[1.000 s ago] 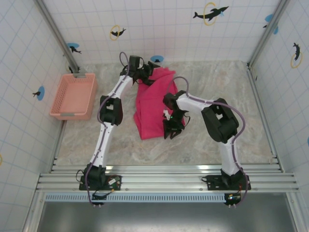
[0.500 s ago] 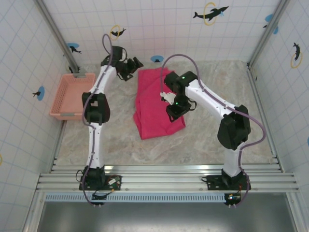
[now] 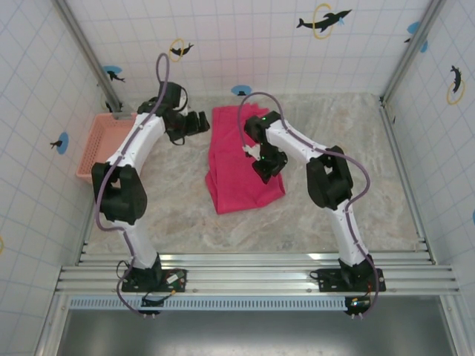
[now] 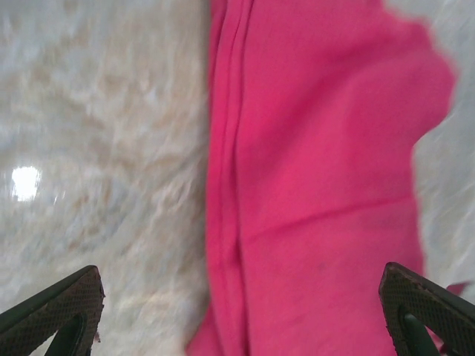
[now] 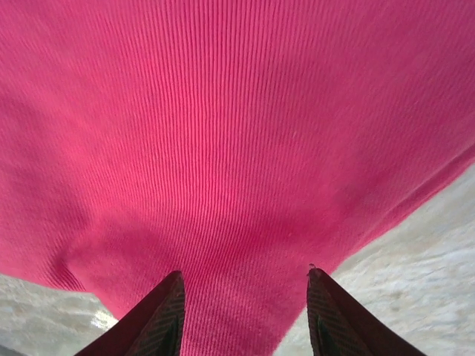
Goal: Roll up the long pants
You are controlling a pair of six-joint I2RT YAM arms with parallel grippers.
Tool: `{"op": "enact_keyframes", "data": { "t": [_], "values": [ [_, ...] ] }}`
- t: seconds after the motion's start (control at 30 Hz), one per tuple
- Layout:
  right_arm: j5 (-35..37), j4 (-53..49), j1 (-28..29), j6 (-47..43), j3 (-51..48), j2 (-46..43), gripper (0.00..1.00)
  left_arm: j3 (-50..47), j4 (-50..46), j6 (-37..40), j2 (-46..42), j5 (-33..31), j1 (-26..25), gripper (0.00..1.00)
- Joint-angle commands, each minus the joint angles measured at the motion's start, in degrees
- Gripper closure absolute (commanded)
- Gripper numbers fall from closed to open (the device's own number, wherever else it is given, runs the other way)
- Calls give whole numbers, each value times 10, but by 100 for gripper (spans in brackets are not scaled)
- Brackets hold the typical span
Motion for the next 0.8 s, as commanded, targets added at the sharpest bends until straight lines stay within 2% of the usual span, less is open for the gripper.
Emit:
{"op": "enact_keyframes", "data": {
  "t": [0.0,0.1,0.27,0.37,0.43,0.5,0.6,0.67,0.77],
  "values": [
    [-20,-3,3,32,-82,-45,53,-12,-40,65,-32,-67,-25,3],
    [-56,45,6,56,-153,-78,51,-72,-12,55,-66,-59,-29,2],
    [-76,56,19,58,-181,-34,53,-235,76,-9,-155,-4,-42,2],
    [-73,57,22,54,-191,-40,54,-308,82,-30,-227,-34,-94,2],
    [-70,56,16,52,-197,-67,53,-350,80,-39,-278,-79,-146,2],
    [-75,54,7,43,-193,-104,52,-390,102,-55,-317,-96,-184,2],
    [-85,43,-9,14,-165,-149,51,-386,115,-34,-375,-137,-218,2],
    [-68,44,-14,-10,-153,-169,51,-392,130,-16,-404,-167,-263,2],
    [-60,86,-20,-41,-172,-188,53,-410,161,-6,-436,-169,-276,3]
  ]
}}
